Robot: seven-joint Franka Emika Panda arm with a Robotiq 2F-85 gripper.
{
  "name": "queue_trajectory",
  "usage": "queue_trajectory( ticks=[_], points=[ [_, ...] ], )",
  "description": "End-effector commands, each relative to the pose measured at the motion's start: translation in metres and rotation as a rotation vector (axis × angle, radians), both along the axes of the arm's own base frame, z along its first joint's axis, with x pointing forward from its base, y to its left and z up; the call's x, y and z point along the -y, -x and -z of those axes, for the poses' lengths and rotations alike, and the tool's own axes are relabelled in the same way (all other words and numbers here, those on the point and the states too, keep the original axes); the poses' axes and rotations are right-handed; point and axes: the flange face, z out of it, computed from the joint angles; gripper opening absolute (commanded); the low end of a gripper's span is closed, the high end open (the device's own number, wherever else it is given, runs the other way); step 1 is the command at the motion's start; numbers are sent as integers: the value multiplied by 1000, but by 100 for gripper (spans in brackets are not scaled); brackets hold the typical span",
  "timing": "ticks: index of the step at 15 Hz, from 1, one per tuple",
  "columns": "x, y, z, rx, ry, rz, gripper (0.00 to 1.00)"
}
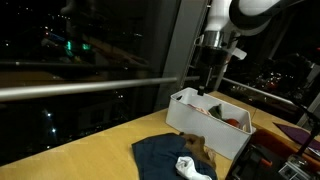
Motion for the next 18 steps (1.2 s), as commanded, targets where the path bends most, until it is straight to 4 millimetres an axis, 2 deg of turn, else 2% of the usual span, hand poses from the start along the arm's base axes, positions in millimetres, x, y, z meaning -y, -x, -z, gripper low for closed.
queue_trajectory(
  ticks=[1, 4, 7, 14, 18],
  points=[
    [58, 4, -2, 57, 33, 7, 100],
    [100, -3, 7, 86, 60, 0, 100],
    [128, -9, 17, 98, 59, -6, 100],
    [153, -23, 49, 110, 21, -43, 100],
    [156, -34, 75, 107, 8, -63, 100]
  ],
)
